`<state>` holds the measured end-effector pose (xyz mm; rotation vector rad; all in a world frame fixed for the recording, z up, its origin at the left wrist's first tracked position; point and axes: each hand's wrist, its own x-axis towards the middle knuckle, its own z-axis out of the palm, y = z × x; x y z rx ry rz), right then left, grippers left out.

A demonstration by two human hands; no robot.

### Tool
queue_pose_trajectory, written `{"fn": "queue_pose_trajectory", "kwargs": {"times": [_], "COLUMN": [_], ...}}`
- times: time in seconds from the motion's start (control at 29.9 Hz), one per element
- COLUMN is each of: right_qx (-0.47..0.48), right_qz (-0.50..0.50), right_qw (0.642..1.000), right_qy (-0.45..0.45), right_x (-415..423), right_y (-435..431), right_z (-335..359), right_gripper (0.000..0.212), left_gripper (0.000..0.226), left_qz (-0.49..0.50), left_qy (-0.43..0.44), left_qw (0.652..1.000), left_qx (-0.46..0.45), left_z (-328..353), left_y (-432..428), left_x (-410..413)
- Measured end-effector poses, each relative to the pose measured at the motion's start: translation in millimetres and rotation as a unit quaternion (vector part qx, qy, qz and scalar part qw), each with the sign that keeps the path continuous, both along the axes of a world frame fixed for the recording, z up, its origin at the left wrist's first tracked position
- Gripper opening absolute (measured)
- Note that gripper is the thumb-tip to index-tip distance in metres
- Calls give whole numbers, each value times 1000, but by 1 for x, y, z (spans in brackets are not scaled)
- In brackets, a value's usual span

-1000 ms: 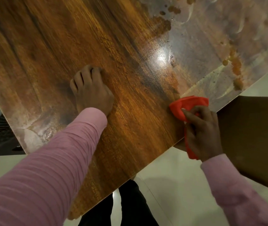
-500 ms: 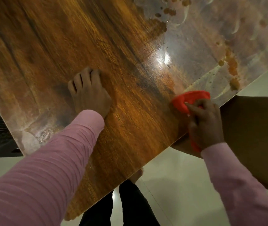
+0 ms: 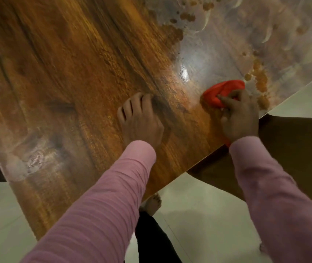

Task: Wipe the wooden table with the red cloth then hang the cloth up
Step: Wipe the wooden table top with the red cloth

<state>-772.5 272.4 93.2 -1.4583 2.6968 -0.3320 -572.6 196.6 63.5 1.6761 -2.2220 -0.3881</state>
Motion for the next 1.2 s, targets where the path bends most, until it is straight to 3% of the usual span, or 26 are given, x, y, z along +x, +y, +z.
{"fn": "queue_pose_trajectory", "kwargs": {"times": [0.1,0.33,0.53,0.64,0.87,0.94,1.1,1.2], "right_qx": [-10,-38,-50,-43,-39,-41,-25,-31], "right_qz": [-6,182,-28,-41,171,199,60,5], "right_qw": [1000,982,998,998,984,979,998,999], "right_qy": [-14,-32,-18,-25,-35,-25,-12,-28], "right_x": [7,58,-47,-57,46,41,-47,-59], "right_y": [0,38,1,-9,11,12,-26,-45], "right_z": [-1,-9,-7,-9,-8,-8,-3,-4], "right_gripper": [45,37,43,41,45,42,41,43], "left_gripper": [39,37,36,37,37,37,40,42], "left_qz": [1,17,22,24,28,31,52,72], "left_qy": [-16,-17,-12,-9,-3,3,19,3], "left_qw": [1000,1000,1000,1000,999,999,998,997], "left_qx": [-13,-15,-9,-7,35,37,30,18], "left_z": [-3,-2,-5,-6,-4,-2,3,2], "left_y": [-1,-1,-2,-3,-3,-4,-21,-40], "left_x": [-2,-6,-7,-7,-6,-6,-10,-13]}}
